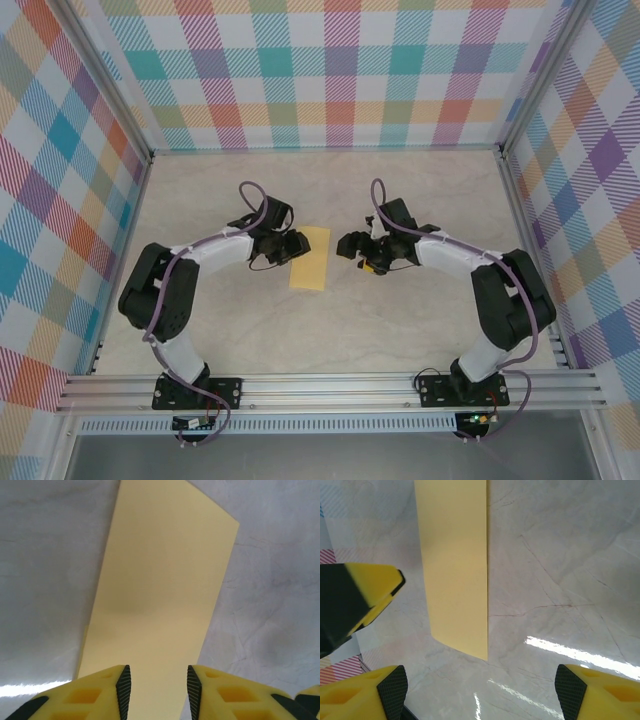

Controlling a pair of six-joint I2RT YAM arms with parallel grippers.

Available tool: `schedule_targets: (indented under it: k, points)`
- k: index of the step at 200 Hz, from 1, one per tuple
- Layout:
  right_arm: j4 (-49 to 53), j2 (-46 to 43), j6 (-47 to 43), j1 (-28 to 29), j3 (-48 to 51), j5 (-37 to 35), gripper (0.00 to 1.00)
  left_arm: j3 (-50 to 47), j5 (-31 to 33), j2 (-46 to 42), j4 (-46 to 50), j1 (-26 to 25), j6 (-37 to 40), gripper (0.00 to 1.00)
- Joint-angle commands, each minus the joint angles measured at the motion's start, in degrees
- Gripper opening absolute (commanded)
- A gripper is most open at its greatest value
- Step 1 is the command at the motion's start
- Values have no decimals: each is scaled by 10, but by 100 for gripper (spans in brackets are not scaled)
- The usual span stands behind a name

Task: Fold a paper plane with a square sheet of paper (pick it up from the middle)
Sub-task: Third fold the triangle at the center of the table.

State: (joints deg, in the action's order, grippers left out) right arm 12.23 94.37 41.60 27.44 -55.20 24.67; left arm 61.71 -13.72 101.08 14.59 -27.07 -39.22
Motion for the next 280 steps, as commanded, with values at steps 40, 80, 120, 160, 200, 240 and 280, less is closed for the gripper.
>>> schedule_targets:
  k: [40, 80, 120, 160, 200, 240, 280]
  points:
    - [6, 24, 8, 4, -19, 1, 79, 57, 43, 74, 27, 9, 27, 34]
    - [26, 25, 6, 15, -21, -1, 79, 8, 21, 74, 26, 2, -28, 33]
    - [34, 37, 24, 43, -21, 22, 79, -52, 17, 41, -4, -17, -92, 33]
    - [11, 69, 61, 83, -34, 44, 75, -63, 34, 35, 0, -18, -101, 33]
    - [3, 107, 74, 104, -61, 46, 67, -57, 34, 40, 5, -18, -94, 33]
    - [28, 128, 69, 109, -83, 30, 63, -56, 35, 41, 7, -18, -91, 33]
    - [55, 140, 62, 112, -99, 16, 63, -55, 35, 41, 6, -18, -90, 33]
